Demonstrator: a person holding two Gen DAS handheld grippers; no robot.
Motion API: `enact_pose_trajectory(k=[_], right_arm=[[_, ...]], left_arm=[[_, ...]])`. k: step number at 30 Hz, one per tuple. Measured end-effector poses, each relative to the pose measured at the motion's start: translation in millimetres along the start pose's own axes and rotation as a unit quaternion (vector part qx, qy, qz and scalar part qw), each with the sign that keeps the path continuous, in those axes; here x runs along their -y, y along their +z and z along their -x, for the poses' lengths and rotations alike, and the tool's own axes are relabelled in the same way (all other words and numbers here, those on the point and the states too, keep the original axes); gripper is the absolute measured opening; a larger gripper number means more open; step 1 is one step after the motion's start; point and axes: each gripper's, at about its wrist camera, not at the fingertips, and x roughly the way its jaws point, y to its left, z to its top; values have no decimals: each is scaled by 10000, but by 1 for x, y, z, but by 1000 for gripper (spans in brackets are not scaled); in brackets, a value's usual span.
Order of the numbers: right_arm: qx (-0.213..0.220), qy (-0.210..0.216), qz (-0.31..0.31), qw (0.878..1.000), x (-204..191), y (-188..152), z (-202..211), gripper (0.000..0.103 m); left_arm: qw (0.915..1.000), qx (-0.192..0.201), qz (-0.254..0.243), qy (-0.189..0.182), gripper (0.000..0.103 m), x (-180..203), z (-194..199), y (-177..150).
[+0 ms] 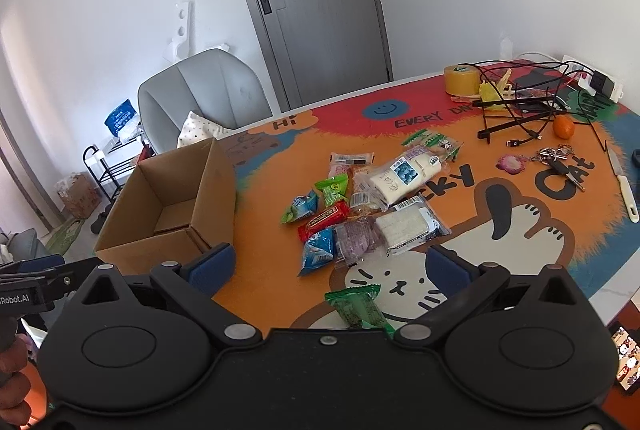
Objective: Organize snacks
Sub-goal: 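Move both tools toward the snack pile beside the cardboard box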
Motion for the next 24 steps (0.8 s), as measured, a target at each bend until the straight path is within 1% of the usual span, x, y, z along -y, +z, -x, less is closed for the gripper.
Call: enact_pose_trajectory(k=[13, 24], right_arm=[[16, -82, 101, 9999, -2, -2, 4, 103], [-43, -112, 106, 9999, 3, -7, 4, 103]], left_arm=[[10000, 45, -24, -29, 103, 1, 3, 0], [9999, -42, -129, -101, 103, 10, -1, -5]])
